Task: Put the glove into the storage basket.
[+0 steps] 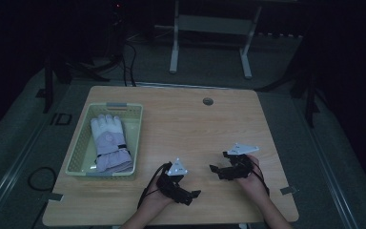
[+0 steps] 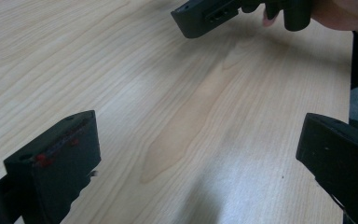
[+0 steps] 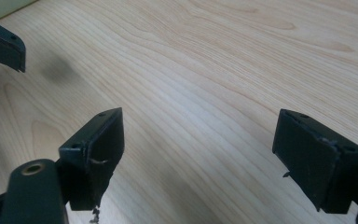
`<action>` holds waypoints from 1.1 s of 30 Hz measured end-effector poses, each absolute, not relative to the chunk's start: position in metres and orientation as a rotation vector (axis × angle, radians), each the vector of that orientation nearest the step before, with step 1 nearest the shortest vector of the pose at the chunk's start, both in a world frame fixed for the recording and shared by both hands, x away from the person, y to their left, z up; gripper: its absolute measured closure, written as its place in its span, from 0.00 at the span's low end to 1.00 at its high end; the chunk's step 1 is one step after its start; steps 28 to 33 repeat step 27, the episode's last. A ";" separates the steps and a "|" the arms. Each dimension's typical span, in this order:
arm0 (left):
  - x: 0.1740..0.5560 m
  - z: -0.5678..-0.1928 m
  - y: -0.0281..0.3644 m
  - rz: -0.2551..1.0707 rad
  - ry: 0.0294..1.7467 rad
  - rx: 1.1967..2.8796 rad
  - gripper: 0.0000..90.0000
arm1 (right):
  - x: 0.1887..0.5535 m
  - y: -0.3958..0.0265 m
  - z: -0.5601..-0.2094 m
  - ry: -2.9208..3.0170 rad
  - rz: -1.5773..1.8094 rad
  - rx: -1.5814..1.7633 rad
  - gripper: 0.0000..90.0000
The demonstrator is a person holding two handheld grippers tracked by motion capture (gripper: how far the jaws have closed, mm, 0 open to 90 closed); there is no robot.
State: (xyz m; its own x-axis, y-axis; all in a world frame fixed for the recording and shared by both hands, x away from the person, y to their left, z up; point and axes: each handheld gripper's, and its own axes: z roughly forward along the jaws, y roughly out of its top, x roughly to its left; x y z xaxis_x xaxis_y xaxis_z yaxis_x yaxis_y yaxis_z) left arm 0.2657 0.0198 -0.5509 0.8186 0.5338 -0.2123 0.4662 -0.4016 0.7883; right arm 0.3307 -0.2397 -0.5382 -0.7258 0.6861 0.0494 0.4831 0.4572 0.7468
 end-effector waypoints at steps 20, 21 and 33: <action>0.253 -0.559 0.016 0.143 0.698 2.038 0.00 | 0.316 -0.262 -0.559 2.382 1.158 1.040 0.17; 0.252 -0.560 0.017 0.138 0.696 2.038 0.00 | 0.316 -0.261 -0.559 2.386 1.146 1.031 0.17; 0.253 -0.562 0.019 0.117 0.699 2.030 0.00 | 0.317 -0.263 -0.559 2.378 1.156 1.045 0.16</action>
